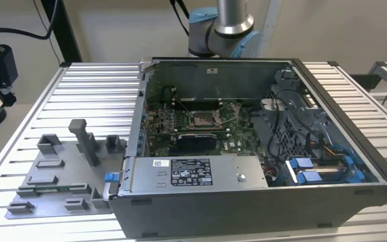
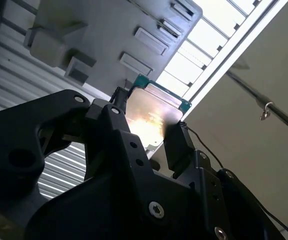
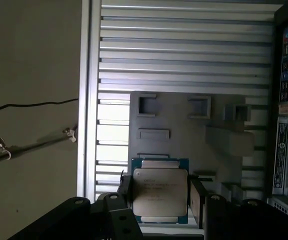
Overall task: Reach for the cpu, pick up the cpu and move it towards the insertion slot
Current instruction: 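Pick up the cpu and move it towards the insertion slot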
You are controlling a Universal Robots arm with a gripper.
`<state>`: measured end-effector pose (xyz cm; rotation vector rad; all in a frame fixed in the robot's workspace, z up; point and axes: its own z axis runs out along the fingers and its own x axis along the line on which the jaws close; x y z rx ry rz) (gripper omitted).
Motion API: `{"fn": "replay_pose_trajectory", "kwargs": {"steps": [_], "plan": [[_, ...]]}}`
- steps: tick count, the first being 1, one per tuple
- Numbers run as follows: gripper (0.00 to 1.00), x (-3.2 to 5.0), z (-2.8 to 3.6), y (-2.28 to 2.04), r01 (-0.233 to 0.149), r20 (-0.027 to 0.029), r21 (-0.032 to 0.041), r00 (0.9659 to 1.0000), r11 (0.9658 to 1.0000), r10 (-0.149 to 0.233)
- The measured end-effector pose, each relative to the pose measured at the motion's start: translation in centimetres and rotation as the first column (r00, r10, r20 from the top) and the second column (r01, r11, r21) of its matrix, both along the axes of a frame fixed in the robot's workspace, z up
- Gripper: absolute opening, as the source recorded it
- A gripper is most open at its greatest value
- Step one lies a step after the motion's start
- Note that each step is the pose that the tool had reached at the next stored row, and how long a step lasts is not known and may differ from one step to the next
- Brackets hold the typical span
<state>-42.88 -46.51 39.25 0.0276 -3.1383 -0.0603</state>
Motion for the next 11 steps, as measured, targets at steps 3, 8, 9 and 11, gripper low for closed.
{"fn": "replay_pose_trajectory", "kwargs": {"steps": [3, 8, 9, 11], "plan": [[0.00, 0.23, 0.01, 0.00, 0.000, -0.0001, -0.0001, 1.0000, 1.0000, 0.000], [0.00, 1.09, 0.00, 0.00, 0.000, 0.0000, 0.0000, 1.0000, 1.0000, 0.000], [0.00, 1.27, 0.00, 0.00, 0.000, 0.0000, 0.0000, 1.0000, 1.0000, 0.000], [0.00, 1.68, 0.00, 0.00, 0.000, 0.0000, 0.0000, 1.0000, 1.0000, 0.000]]}}
